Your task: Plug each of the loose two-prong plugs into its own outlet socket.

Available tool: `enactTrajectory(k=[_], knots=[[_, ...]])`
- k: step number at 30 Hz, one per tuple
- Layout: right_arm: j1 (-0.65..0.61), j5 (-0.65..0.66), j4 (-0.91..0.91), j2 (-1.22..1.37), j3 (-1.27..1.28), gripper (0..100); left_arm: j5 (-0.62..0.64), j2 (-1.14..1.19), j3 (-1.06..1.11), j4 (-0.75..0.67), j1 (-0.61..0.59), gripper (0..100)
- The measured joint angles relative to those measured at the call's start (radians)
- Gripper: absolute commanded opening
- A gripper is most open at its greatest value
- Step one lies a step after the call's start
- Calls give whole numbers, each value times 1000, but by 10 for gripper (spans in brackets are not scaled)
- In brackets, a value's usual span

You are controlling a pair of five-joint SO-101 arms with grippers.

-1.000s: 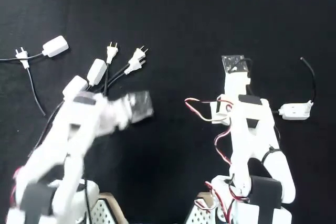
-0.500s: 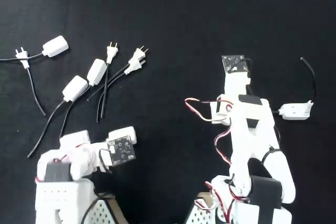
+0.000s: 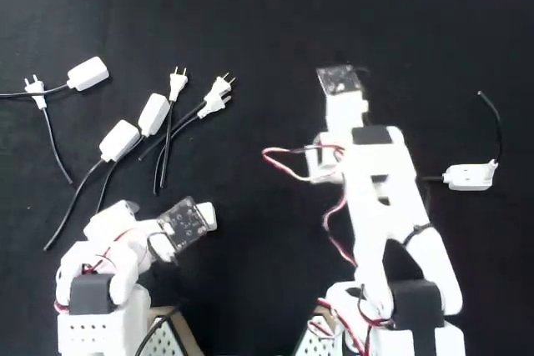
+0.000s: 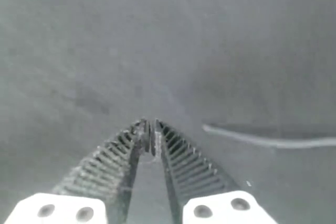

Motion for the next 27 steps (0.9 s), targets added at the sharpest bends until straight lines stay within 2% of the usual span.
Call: enactTrajectory(k=[2, 5, 7, 10, 13, 17, 22, 27], knots=[[-57, -41, 0, 0, -44, 23, 130, -6, -21, 2, -17, 134], [-161, -123, -6, 14, -106, 106, 305, -8, -43, 11, -83, 134], [-222, -193, -32, 49, -140, 160, 379, -8, -43, 12, -141, 134], [-288, -298, -117, 141, -189, 164, 460, -8, -31, -2, -259, 134], [-318, -382, -212, 279, -258, 155, 485, -8, -6, -6, -350, 134], [-331, -483, -262, 463, -402, 158, 465, -8, 41, -15, -382, 134], [-354, -562, -262, 644, -575, 157, 423, -9, 52, -18, -384, 133], [-382, -683, -180, 764, -778, 159, 422, -9, 57, -18, -384, 131]])
